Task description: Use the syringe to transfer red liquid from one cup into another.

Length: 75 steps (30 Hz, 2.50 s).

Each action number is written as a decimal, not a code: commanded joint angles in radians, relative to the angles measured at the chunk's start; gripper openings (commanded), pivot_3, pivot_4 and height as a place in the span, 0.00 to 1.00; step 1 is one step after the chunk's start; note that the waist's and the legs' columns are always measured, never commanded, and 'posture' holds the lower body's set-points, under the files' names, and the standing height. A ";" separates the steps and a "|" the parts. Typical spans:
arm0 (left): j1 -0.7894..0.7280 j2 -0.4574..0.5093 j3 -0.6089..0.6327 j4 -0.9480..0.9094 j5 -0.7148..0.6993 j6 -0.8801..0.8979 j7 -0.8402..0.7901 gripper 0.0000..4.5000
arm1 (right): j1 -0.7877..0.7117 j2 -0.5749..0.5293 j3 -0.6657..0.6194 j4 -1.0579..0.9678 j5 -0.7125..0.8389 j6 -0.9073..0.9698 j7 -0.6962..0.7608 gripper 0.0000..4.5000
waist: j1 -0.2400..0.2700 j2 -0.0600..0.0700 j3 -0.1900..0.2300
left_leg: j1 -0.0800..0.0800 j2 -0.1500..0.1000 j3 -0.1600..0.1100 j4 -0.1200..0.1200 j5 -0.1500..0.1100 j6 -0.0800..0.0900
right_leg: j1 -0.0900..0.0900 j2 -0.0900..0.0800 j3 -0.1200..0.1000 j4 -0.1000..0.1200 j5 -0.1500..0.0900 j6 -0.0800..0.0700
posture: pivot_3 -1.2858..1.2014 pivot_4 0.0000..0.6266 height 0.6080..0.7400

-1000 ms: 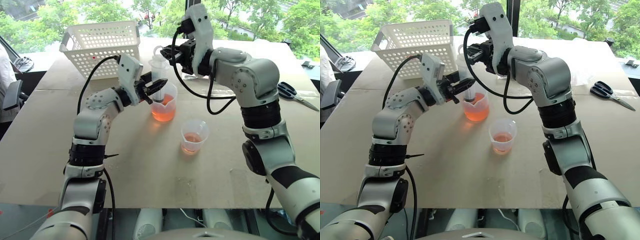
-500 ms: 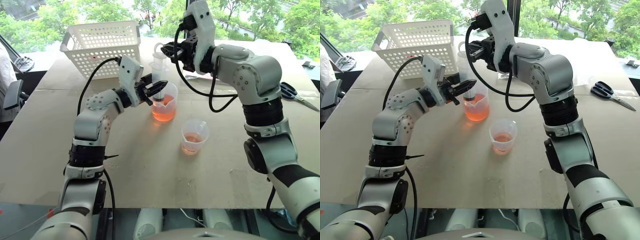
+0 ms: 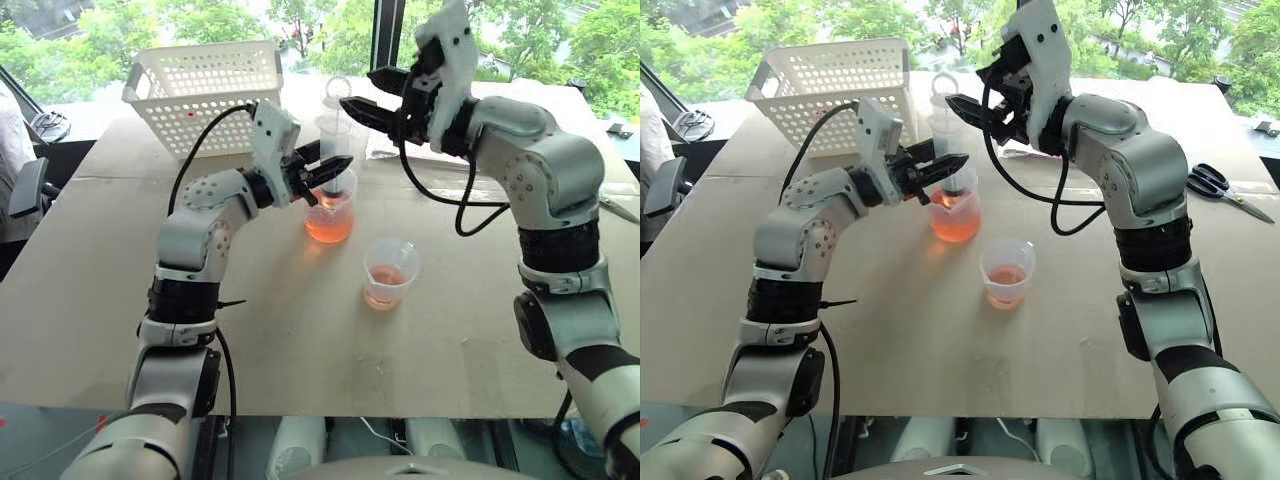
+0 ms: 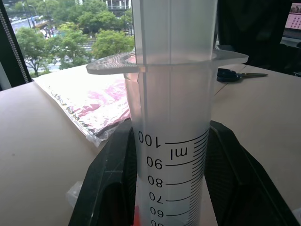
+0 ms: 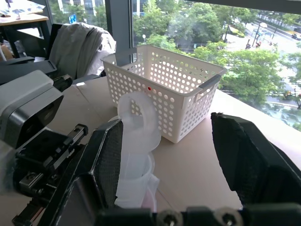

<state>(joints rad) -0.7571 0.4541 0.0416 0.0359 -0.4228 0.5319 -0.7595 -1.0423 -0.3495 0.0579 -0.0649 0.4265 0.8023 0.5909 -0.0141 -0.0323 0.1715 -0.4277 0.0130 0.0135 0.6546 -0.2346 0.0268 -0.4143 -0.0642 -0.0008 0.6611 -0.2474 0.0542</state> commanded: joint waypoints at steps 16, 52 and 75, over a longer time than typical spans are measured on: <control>-0.246 -0.031 0.089 -0.036 -0.170 0.152 0.039 0.30 | 0.145 -0.135 -0.241 -0.304 0.210 0.114 -0.028 0.71 | 0.003 0.000 0.000 | -0.002 0.000 -0.002 0.001 0.000 0.000 | 0.000 0.000 -0.002 0.000 0.000 0.000 | 0.52 0.24 1.00; 0.029 -0.034 -0.183 -0.217 -0.139 0.024 -0.248 0.30 | 0.270 -0.487 -0.404 -0.553 1.020 0.387 -0.442 0.71 | 0.004 0.002 -0.001 | 0.003 0.005 0.001 0.002 0.000 0.001 | 0.003 0.002 0.003 0.000 0.000 0.000 | 0.52 0.24 1.00; 0.031 -0.078 -0.213 -0.198 -0.038 -0.114 -0.266 0.30 | 0.173 -0.494 -0.187 -0.488 0.915 0.346 -0.513 0.01 | 0.003 0.002 -0.001 | 0.001 0.006 0.000 0.003 0.000 0.001 | 0.002 0.003 0.002 0.000 0.000 0.000 | 0.52 0.24 1.00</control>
<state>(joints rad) -0.7033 0.3948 -0.1818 -0.1014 -0.4348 0.4546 -1.0097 -0.8591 -0.8290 -0.1264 -0.5500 1.3540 1.1564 0.0656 -0.0112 -0.0305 0.1706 -0.4268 0.0192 0.0139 0.6578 -0.2349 0.0276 -0.4122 -0.0616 0.0009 0.6608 -0.2474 0.0542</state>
